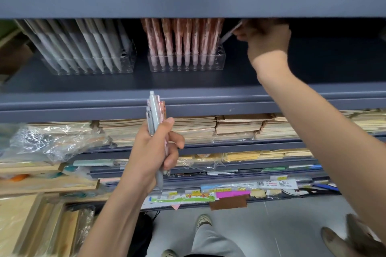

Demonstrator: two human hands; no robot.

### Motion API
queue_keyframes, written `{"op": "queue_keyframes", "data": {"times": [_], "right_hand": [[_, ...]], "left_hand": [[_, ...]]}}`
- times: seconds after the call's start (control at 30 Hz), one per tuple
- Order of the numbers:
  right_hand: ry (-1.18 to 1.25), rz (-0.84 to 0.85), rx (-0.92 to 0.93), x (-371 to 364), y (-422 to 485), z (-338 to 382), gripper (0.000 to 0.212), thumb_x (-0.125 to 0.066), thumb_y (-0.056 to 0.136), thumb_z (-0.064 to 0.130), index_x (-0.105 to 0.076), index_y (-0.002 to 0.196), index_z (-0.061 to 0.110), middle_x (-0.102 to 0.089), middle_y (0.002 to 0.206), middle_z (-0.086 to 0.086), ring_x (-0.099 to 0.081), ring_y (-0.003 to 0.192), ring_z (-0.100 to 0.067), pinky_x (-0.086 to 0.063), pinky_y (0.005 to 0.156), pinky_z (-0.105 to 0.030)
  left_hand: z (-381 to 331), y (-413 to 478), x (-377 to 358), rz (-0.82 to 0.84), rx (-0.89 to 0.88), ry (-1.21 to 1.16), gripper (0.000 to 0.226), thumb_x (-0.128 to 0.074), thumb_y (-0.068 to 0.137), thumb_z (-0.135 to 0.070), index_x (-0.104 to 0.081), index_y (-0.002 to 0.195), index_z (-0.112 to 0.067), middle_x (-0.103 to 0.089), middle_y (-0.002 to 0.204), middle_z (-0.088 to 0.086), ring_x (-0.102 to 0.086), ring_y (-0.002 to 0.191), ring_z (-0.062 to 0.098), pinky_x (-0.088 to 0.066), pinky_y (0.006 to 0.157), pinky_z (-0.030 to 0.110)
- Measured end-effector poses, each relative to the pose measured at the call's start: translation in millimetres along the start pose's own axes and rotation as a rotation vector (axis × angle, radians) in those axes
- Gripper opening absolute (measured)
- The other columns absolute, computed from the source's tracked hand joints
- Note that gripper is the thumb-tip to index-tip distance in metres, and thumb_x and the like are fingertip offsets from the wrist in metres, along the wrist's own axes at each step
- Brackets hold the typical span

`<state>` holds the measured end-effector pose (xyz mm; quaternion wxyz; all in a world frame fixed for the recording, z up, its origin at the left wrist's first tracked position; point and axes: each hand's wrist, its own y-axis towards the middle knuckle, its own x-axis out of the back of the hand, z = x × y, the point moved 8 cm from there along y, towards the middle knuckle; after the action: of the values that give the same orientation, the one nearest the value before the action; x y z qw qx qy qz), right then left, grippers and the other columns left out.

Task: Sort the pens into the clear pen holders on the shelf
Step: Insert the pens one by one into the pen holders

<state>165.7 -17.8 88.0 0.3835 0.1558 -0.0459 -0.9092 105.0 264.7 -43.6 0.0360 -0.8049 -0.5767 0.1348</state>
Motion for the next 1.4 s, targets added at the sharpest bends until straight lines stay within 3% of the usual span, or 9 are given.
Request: {"op": "queue_keyframes", "data": {"times": [0.17, 0.3, 0.43, 0.73, 0.87, 0.97, 1.1, 1.23, 1.4], "right_hand": [[-0.881, 0.247, 0.227, -31, 5, 1, 0.016, -0.044, 0.095, 0.016, -0.056, 0.088, 0.023, -0.065, 0.113, -0.021, -0.061, 0.107, -0.036, -0.048, 0.097, -0.045], [-1.095, 0.306, 0.227, -44, 6, -3, 0.034, -0.037, 0.097, 0.015, -0.057, 0.123, 0.006, -0.059, 0.127, -0.016, -0.054, 0.117, -0.034, -0.041, 0.102, -0.034], [-1.190, 0.336, 0.195, -51, 8, -5, 0.032, -0.034, 0.102, 0.019, -0.053, 0.126, 0.010, -0.055, 0.128, -0.015, -0.051, 0.118, -0.031, -0.033, 0.089, -0.025], [-1.126, 0.305, 0.121, -45, 2, -5, 0.034, -0.040, 0.099, 0.023, -0.059, 0.123, 0.009, -0.062, 0.124, -0.016, -0.059, 0.113, -0.031, -0.045, 0.100, -0.038], [-0.685, 0.099, 0.055, -14, -31, 8, 0.017, -0.054, 0.089, 0.012, -0.065, 0.080, 0.021, -0.072, 0.093, -0.011, -0.065, 0.081, -0.024, -0.055, 0.082, -0.037], [-0.413, 0.314, -0.058, -13, -99, -3, 0.011, -0.064, 0.087, 0.018, -0.074, 0.081, 0.016, -0.068, 0.069, 0.002, -0.055, 0.059, -0.008, -0.047, 0.056, -0.022], [-0.470, 0.641, -0.096, -36, -161, -23, 0.008, -0.074, 0.084, 0.026, -0.078, 0.087, 0.019, -0.075, 0.082, 0.005, -0.067, 0.077, -0.005, -0.055, 0.070, -0.021], [-0.474, 0.685, -0.149, -38, -173, -36, 0.012, -0.077, 0.082, 0.022, -0.077, 0.087, 0.011, -0.073, 0.088, -0.010, -0.064, 0.081, -0.025, -0.053, 0.082, -0.041], [-0.383, 0.578, -0.078, -23, -156, -26, 0.016, -0.063, 0.093, 0.018, -0.072, 0.087, 0.006, -0.069, 0.073, 0.005, -0.060, 0.069, -0.004, -0.049, 0.064, -0.018]], "left_hand": [[1, 0, -3, 0.036, -0.030, 0.007, 0.036, -0.035, 0.107, -0.025, -0.051, 0.093, 0.004, -0.062, 0.052, 0.007, -0.029, 0.025, 0.011, -0.024, 0.032, 0.014], [1, 1, 4, 0.024, -0.030, -0.081, 0.027, -0.044, 0.105, -0.024, -0.052, 0.096, 0.000, -0.068, 0.069, 0.012, -0.031, 0.027, 0.012, -0.026, 0.031, 0.015], [-2, 0, 11, 0.010, -0.045, -0.125, 0.025, -0.054, 0.100, -0.024, -0.066, 0.082, -0.012, -0.069, 0.077, 0.014, -0.034, 0.029, 0.013, -0.027, 0.031, 0.017], [-3, -5, 25, -0.034, -0.071, -0.154, 0.033, -0.067, 0.084, -0.038, -0.061, 0.091, -0.006, -0.075, 0.089, 0.014, -0.048, 0.035, 0.015, -0.034, 0.032, 0.018], [-1, -6, 27, -0.029, -0.077, -0.160, 0.033, -0.064, 0.090, -0.037, -0.062, 0.096, -0.004, -0.075, 0.090, 0.015, -0.051, 0.035, 0.016, -0.035, 0.032, 0.018], [2, -5, 22, -0.010, -0.082, -0.153, 0.023, -0.056, 0.099, -0.026, -0.058, 0.090, -0.005, -0.075, 0.086, 0.015, -0.047, 0.033, 0.017, -0.032, 0.031, 0.017], [5, -4, 12, 0.025, -0.088, -0.149, 0.023, -0.057, 0.099, -0.025, -0.053, 0.086, -0.006, -0.074, 0.086, 0.015, -0.045, 0.032, 0.017, -0.031, 0.031, 0.018], [6, -7, 4, 0.073, -0.096, -0.155, 0.031, -0.063, 0.091, -0.035, -0.054, 0.091, -0.006, -0.074, 0.089, 0.017, -0.050, 0.034, 0.020, -0.034, 0.032, 0.019], [4, -3, -6, 0.109, -0.067, -0.232, 0.040, -0.051, 0.097, -0.046, -0.054, 0.107, -0.008, -0.074, 0.089, 0.019, -0.053, 0.037, 0.022, -0.038, 0.033, 0.021]]}}
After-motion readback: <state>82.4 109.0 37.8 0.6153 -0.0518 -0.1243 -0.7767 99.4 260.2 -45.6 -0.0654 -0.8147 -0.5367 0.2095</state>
